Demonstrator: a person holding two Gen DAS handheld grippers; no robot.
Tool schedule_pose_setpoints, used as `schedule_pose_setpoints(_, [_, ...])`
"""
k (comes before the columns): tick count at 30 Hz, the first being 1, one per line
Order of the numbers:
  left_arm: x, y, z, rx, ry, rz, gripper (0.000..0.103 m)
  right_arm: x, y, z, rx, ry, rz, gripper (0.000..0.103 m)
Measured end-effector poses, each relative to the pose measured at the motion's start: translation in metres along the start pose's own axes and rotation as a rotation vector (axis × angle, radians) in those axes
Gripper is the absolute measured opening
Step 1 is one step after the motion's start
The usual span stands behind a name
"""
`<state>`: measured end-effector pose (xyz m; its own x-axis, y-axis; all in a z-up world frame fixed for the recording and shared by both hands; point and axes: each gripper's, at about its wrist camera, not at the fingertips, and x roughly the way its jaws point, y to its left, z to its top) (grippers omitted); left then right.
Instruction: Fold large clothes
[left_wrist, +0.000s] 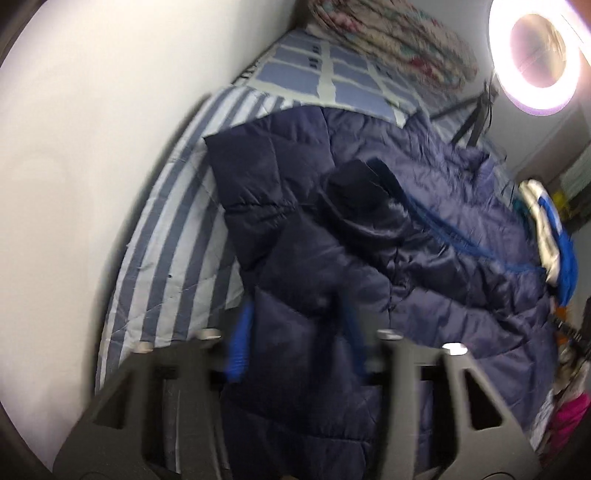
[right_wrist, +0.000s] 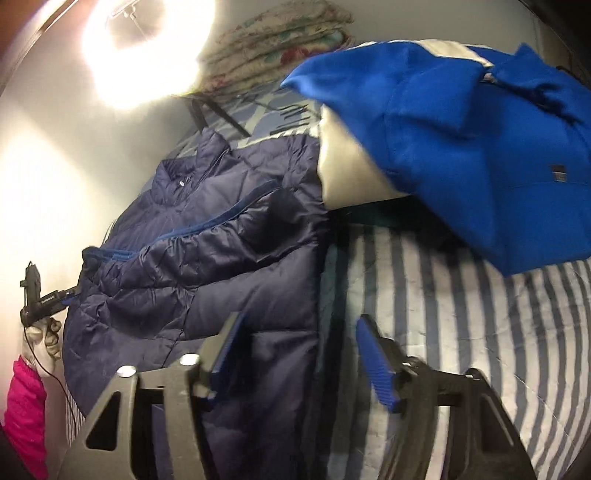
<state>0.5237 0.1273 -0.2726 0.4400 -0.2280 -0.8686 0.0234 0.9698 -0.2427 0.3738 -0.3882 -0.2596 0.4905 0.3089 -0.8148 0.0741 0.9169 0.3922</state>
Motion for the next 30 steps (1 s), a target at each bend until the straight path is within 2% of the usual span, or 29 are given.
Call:
schedule_pose_setpoints(1, [0.000,-0.004,-0.001,0.026,-0.009,0.020,0.029,0.002,0.001,0.000,-0.007,0.006,0.004,0.038])
schedule_pose_setpoints(2, [-0.001,-0.007,-0.002,0.049,-0.021,0.038,0.015,0.003,0.004,0.000,-0.019,0.013,0.004,0.028])
schedule_pose_setpoints(3, [-0.002,-0.008,-0.002,0.061,-0.028,0.048,0.010,0.004,0.009,0.002,-0.030,0.012,-0.010,0.015])
schedule_pose_setpoints(4, [-0.004,-0.008,-0.003,0.063,-0.034,0.049,0.006,0.004,0.013,0.002,-0.047,0.009,-0.030,0.009])
schedule_pose_setpoints(6, [-0.010,-0.009,-0.004,0.057,-0.056,0.052,0.004,-0.001,0.022,0.002,-0.081,-0.005,-0.069,0.002])
schedule_pose_setpoints(8, [-0.017,-0.012,-0.005,0.075,-0.083,0.067,0.003,-0.009,0.032,0.001,-0.121,-0.027,-0.104,0.001])
schedule_pose_setpoints(13, [-0.037,-0.024,-0.003,0.149,-0.153,0.110,0.002,-0.032,0.065,-0.005,-0.291,-0.091,-0.268,0.000])
schedule_pose_setpoints(18, [-0.056,-0.018,0.010,0.120,-0.211,0.093,0.002,-0.062,0.088,0.000,-0.383,-0.207,-0.332,0.000])
schedule_pose_setpoints(24, [-0.071,-0.015,0.049,0.095,-0.294,0.084,0.002,-0.067,0.100,0.040,-0.397,-0.312,-0.375,0.000])
schedule_pose_setpoints(30, [-0.039,-0.026,0.109,0.053,-0.336,0.109,0.002,-0.025,0.102,0.108,-0.364,-0.353,-0.441,0.000])
